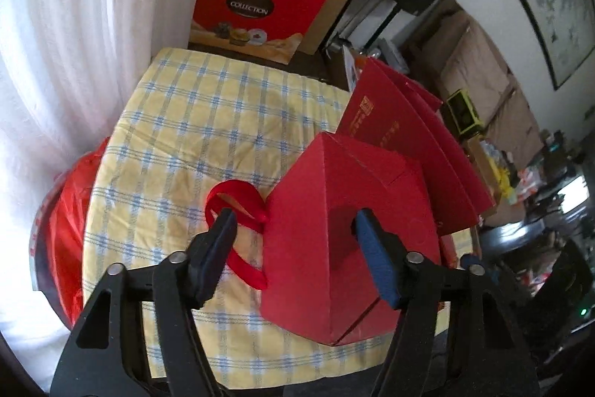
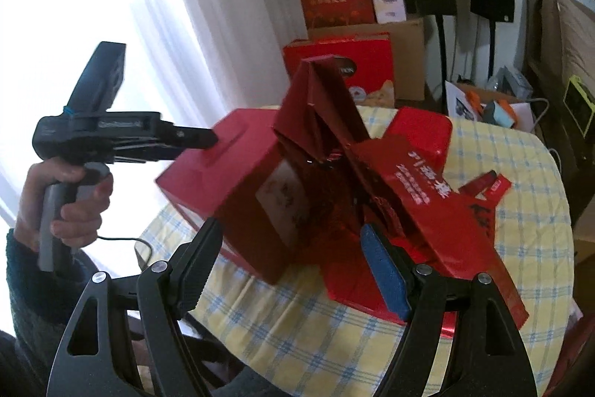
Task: Organize objects
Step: 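Move both open grippers to the red gift bag on the plaid table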
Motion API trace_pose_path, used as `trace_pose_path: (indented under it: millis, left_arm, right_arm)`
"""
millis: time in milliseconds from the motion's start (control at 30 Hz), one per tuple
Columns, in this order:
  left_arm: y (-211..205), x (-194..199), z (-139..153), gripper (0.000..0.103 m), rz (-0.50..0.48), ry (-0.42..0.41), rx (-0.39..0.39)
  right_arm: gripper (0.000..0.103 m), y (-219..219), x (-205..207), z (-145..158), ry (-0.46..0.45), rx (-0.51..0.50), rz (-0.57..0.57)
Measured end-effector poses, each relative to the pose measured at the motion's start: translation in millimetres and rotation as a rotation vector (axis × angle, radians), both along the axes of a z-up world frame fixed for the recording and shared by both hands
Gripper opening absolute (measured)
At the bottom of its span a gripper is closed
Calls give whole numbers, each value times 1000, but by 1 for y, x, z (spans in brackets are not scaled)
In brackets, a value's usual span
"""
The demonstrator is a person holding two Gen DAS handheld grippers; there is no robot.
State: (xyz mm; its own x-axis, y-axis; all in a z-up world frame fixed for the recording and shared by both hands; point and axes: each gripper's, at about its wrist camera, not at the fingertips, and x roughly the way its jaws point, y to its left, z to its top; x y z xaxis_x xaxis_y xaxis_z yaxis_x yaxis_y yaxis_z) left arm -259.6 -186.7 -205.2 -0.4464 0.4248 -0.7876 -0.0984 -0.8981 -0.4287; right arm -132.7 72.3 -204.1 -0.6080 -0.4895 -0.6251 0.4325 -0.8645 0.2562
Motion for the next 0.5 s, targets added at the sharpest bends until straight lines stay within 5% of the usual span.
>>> trace_pose_path:
  millis: [333,500]
  left_arm:
    - [-10,11,-5,52,13,-3,61]
    - [2,9,6,52,11,12,-57]
  right_arm:
    - [79,2,-4,-9,-40,-7,-20]
    - [79,-4,-3,-11,-46,9,-3]
